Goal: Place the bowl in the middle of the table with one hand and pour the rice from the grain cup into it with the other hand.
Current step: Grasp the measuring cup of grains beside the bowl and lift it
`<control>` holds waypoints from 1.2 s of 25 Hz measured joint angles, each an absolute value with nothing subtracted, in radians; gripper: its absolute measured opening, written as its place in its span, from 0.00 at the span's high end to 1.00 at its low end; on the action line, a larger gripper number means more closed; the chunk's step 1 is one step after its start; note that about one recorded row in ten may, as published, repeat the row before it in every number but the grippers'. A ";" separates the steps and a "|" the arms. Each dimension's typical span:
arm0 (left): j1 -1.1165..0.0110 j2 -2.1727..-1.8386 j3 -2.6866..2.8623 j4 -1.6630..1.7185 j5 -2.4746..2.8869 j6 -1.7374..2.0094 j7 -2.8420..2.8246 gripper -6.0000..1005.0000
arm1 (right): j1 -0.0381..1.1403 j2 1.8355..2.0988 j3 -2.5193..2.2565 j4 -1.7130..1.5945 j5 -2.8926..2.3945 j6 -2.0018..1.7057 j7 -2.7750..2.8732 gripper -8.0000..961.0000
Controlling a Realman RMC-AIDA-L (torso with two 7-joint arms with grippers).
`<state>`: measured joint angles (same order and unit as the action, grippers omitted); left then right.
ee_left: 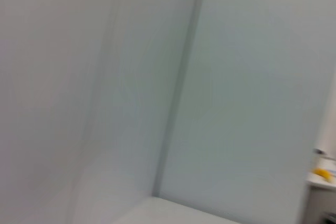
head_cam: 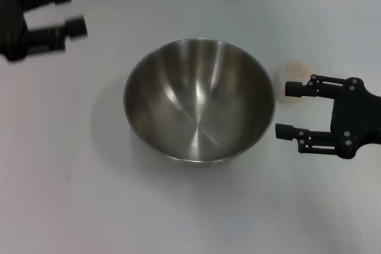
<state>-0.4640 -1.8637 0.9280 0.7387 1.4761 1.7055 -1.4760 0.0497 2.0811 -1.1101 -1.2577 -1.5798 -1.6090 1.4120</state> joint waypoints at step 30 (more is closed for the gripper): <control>-0.415 -1.981 0.912 0.859 1.800 1.821 -1.399 0.16 | 0.121 2.085 -0.578 -0.663 -1.512 -1.492 1.048 0.23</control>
<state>-0.4146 -1.9806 0.9116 0.8586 1.8002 1.8207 -1.3992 0.1213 2.0846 -0.5777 -0.6633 -1.5116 -1.4919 1.0480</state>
